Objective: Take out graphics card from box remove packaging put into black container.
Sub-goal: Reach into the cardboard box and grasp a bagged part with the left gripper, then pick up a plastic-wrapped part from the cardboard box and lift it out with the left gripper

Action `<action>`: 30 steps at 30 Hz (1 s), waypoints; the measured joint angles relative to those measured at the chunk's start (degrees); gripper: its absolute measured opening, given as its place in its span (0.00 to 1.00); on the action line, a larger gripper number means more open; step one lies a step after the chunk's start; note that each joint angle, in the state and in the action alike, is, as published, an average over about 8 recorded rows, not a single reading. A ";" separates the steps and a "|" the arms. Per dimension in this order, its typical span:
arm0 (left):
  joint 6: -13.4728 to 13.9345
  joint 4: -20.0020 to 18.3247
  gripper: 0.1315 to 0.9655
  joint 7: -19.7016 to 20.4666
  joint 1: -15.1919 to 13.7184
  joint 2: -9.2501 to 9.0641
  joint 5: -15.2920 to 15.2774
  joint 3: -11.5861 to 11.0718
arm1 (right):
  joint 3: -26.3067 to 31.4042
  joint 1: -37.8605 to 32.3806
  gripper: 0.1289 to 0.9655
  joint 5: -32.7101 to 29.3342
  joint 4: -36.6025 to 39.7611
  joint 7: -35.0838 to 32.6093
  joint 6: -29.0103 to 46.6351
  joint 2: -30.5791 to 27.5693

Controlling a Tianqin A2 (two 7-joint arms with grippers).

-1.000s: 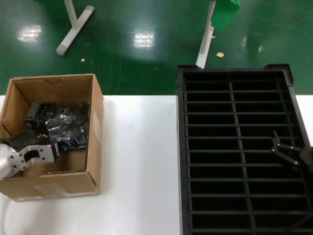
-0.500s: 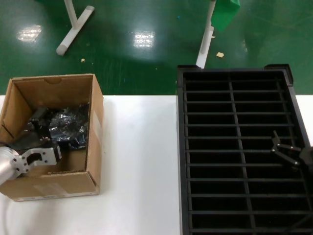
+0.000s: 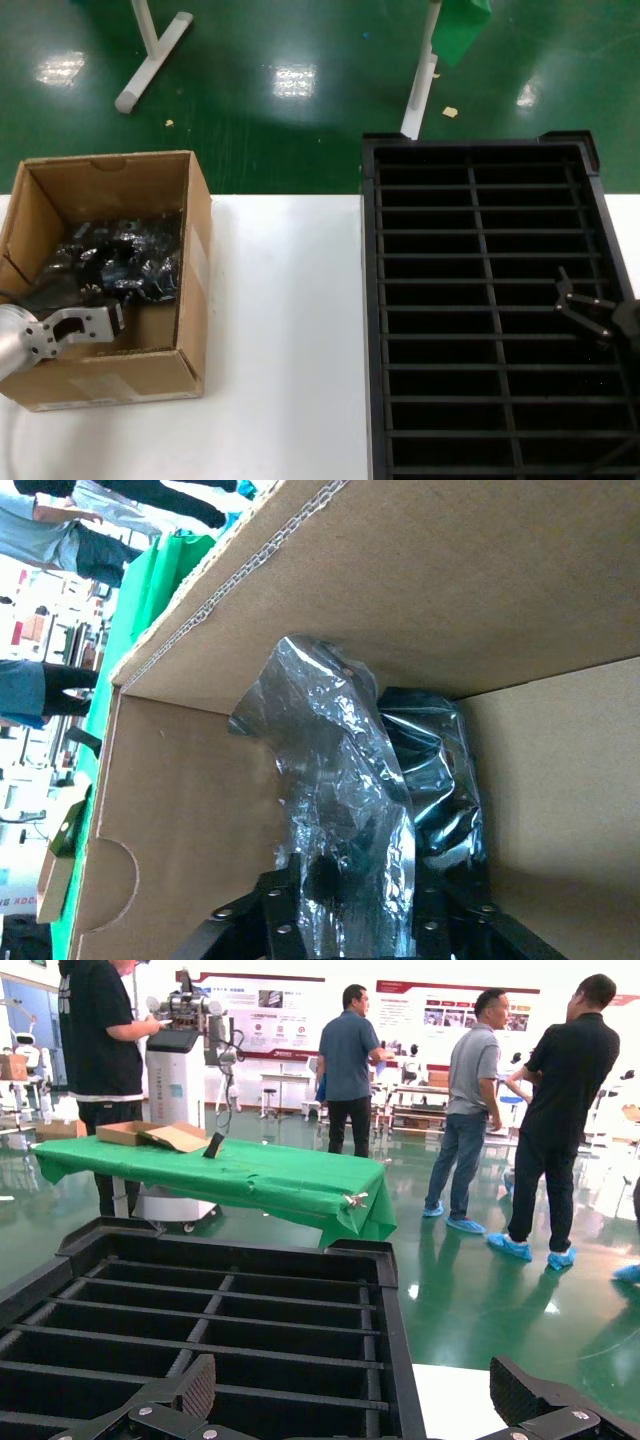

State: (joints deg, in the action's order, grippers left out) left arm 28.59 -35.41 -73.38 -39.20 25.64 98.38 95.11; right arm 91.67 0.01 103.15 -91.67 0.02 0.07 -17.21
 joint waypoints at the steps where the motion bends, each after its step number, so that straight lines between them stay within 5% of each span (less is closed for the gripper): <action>1: 0.03 0.00 0.37 0.01 0.02 0.02 -0.01 0.01 | 0.00 0.00 1.00 0.00 0.00 0.00 0.00 0.00; 16: 0.49 -0.22 0.06 0.15 0.12 0.38 0.09 -0.14 | 0.00 0.00 1.00 0.00 0.00 0.00 0.00 0.00; 30: 2.98 -5.46 0.01 0.26 1.28 3.08 1.19 -1.40 | 0.00 0.00 1.00 0.00 0.00 0.00 0.00 0.00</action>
State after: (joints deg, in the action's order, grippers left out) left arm 31.56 -40.87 -73.13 -37.92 28.72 99.57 93.71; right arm 91.67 0.01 103.15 -91.67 0.02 0.07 -17.21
